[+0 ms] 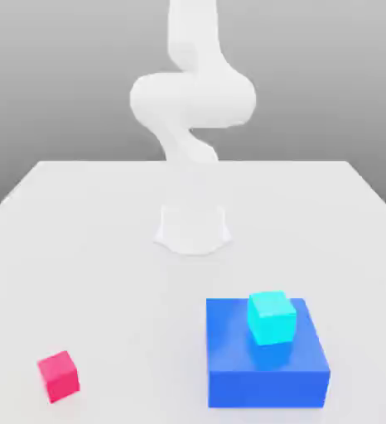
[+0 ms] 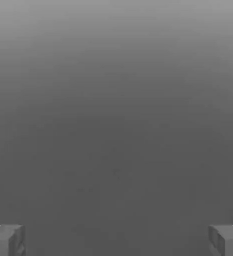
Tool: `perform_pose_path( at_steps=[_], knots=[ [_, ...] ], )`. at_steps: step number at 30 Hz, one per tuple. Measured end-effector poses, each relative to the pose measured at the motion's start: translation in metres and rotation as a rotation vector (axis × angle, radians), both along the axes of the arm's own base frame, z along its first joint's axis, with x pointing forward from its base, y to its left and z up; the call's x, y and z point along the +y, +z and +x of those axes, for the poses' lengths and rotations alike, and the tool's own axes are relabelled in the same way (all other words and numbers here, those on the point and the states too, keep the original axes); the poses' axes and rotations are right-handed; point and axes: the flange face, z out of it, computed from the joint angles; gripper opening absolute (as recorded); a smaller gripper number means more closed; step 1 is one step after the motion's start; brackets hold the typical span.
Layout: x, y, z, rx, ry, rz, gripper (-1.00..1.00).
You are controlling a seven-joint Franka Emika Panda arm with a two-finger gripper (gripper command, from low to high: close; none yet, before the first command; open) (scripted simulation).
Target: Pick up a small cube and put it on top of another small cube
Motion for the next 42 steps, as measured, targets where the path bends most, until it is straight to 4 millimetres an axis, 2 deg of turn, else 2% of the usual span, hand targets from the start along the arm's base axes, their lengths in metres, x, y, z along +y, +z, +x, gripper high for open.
perform_pose_path(
  at_steps=[4,9,14,18,20,25,28,32,36,37,42],
  knots=[
    [-0.030,-0.042,0.048,0.092,-0.081,0.034,0.00],
    [-0.073,-0.102,0.097,0.201,-0.182,0.077,0.00],
    [-0.120,-0.172,0.133,0.307,-0.287,0.122,0.00],
    [-0.163,-0.234,0.149,0.390,-0.381,0.159,0.00],
    [-0.187,-0.266,0.153,0.431,-0.431,0.179,0.00],
    [-0.229,-0.351,0.158,0.536,-0.529,0.221,0.00],
    [-0.255,-0.405,0.151,0.598,-0.594,0.248,0.00],
    [-0.288,-0.477,0.133,0.680,-0.682,0.284,0.00],
    [-0.296,-0.543,0.128,0.700,-0.703,0.292,0.00],
    [-0.296,-0.554,0.128,0.701,-0.704,0.293,-1.00],
    [-0.296,-0.554,0.128,0.700,-0.703,0.294,-1.00]
  ],
)
